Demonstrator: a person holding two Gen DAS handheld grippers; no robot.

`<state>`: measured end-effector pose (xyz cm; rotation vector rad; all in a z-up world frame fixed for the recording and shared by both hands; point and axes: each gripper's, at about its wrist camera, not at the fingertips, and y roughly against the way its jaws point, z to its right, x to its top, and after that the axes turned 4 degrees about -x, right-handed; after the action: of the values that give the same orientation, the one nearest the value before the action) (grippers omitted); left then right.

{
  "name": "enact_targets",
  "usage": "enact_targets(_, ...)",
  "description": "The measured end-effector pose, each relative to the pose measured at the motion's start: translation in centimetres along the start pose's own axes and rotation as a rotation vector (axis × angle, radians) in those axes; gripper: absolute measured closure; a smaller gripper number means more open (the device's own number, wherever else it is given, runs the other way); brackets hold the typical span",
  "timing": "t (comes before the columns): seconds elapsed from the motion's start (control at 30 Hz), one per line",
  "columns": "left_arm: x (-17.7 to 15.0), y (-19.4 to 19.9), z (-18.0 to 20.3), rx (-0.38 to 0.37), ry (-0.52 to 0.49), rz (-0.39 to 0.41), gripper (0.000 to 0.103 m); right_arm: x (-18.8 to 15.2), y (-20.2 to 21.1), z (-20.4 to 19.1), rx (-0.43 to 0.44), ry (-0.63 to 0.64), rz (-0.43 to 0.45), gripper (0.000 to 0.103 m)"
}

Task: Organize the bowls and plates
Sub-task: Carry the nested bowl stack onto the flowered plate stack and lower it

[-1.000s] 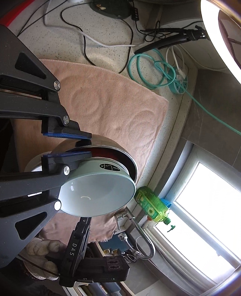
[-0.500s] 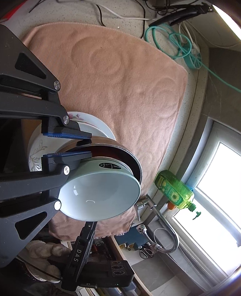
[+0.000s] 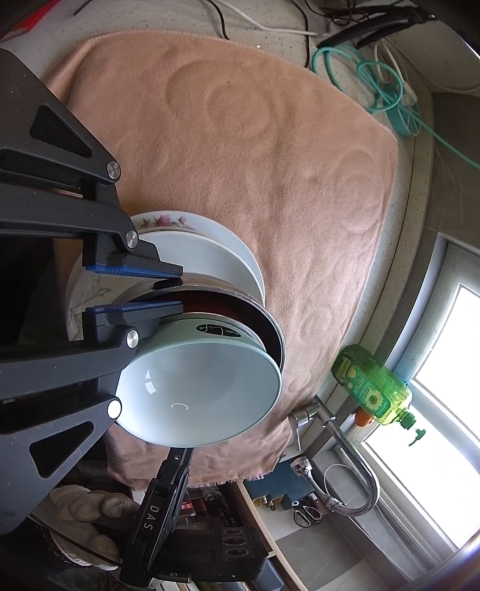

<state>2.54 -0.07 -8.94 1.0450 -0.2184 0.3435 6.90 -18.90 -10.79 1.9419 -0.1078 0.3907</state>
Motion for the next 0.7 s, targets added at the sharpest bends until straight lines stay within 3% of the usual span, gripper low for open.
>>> enact_targets(0.37, 0.0, -0.4, -0.1, 0.005, 0.005, -0.003, 0.094, -0.2, -0.4, 0.0, -0.001, 0.005, -0.006, 0.09)
enact_targets(0.7, 0.0, 0.7, 0.0, 0.03, -0.021, 0.043, 0.09, -0.4, 0.8, -0.4, -0.052, 0.032, 0.056, 0.089)
